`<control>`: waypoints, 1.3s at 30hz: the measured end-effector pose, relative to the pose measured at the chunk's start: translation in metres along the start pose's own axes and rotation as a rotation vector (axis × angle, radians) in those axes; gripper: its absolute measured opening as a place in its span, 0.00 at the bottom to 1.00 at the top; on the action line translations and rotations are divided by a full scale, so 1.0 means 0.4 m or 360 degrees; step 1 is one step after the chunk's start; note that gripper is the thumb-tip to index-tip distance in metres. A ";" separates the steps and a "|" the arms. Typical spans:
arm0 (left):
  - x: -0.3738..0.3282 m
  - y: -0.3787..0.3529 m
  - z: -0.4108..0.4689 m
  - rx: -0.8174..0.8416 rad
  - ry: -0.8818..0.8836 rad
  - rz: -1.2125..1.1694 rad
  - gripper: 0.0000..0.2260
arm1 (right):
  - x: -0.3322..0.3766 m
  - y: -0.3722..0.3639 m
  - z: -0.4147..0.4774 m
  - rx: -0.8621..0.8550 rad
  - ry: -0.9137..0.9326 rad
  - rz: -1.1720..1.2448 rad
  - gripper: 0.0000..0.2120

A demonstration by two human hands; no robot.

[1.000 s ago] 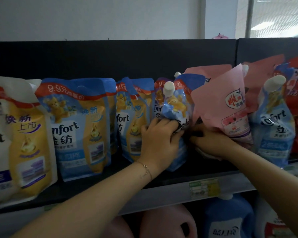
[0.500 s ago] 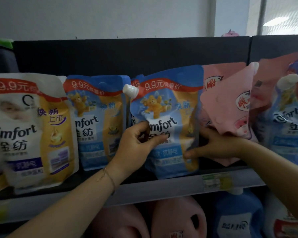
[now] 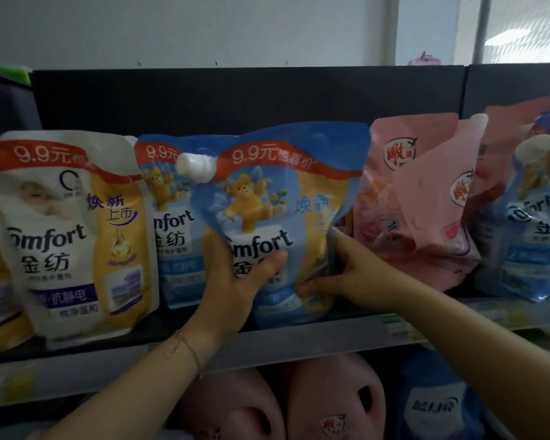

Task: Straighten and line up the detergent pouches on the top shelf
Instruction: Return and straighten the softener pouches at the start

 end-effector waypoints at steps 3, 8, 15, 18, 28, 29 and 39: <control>0.002 0.024 0.011 -0.0062 0.0153 -0.0058 0.32 | 0.006 -0.018 0.031 0.0095 0.0001 0.0014 0.28; 0.005 0.038 0.032 -0.0143 0.0291 0.0290 0.25 | -0.040 -0.037 0.068 -0.0003 -0.0018 -0.0050 0.37; 0.024 0.020 0.039 0.0138 0.0456 0.0802 0.29 | -0.095 0.020 0.094 -0.0079 -0.0186 -0.0212 0.32; 0.030 0.012 0.024 0.0113 0.0425 0.0945 0.35 | -0.120 0.057 0.102 -0.0210 -0.0269 -0.0320 0.31; 0.008 -0.061 0.088 0.0519 -0.0145 0.1916 0.50 | -0.069 0.067 0.044 -0.0674 -0.0038 -0.1018 0.63; 0.011 -0.076 0.100 0.0566 -0.0217 0.2088 0.51 | -0.059 0.055 0.034 -0.0611 0.0044 -0.1338 0.60; 0.092 -0.054 0.204 0.0901 -0.0015 0.2714 0.57 | -0.082 0.050 0.101 -0.0055 -0.0271 -0.2041 0.62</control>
Point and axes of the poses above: each hand's wrist, its own z-axis towards the middle knuckle, its own y-axis out of the back of the hand, x = y × z, the point moved 2 cm from there along z, towards the middle knuckle, and after that the axes turned 7 degrees about x, right-handed, at the moved point
